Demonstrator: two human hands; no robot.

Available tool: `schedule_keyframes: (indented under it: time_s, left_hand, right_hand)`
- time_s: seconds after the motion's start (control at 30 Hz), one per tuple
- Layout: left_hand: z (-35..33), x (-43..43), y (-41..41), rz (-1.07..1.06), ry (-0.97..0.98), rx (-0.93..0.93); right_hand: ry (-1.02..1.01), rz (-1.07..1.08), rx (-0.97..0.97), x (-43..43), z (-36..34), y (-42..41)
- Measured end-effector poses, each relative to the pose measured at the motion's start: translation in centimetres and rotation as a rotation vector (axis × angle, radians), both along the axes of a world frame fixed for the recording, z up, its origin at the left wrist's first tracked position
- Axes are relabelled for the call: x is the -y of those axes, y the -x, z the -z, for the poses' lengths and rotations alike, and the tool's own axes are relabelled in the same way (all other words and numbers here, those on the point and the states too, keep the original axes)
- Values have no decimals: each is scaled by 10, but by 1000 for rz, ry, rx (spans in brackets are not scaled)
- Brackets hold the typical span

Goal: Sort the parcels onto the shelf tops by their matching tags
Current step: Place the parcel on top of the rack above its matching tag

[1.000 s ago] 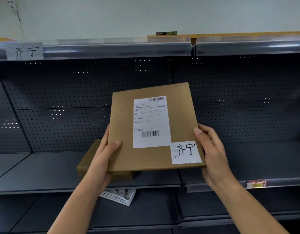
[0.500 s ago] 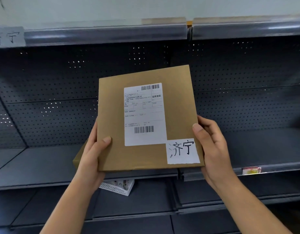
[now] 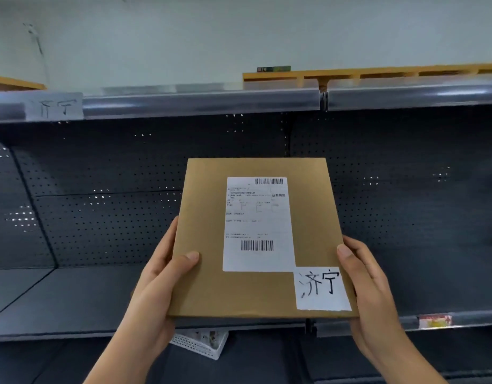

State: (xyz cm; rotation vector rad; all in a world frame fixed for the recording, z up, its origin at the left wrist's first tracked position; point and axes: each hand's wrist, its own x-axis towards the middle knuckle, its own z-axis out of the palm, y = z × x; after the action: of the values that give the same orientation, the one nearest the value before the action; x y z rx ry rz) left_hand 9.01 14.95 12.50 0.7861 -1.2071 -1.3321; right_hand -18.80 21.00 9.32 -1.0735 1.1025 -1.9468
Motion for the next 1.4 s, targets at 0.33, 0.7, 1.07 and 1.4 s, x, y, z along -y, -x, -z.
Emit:
schedule_keyframes:
  time_s: [0.33,0.7,1.07,1.4]
  left_hand:
    - [-39,3,-8,-12,-202,116]
    - [-54,-15,-19,-184,-253,78]
    - [-62,-45,-39,-296,-181,74]
    - [-58,-36,-115,-231,-27,-41]
  right_hand:
    - [-182,-158,26,16,-38,-2]
    - [-91,-472,117,17,-45,4]
    - [-124,-447,19,24,-55,-42]
    - [-185,-416,-119,18,-66,-79]
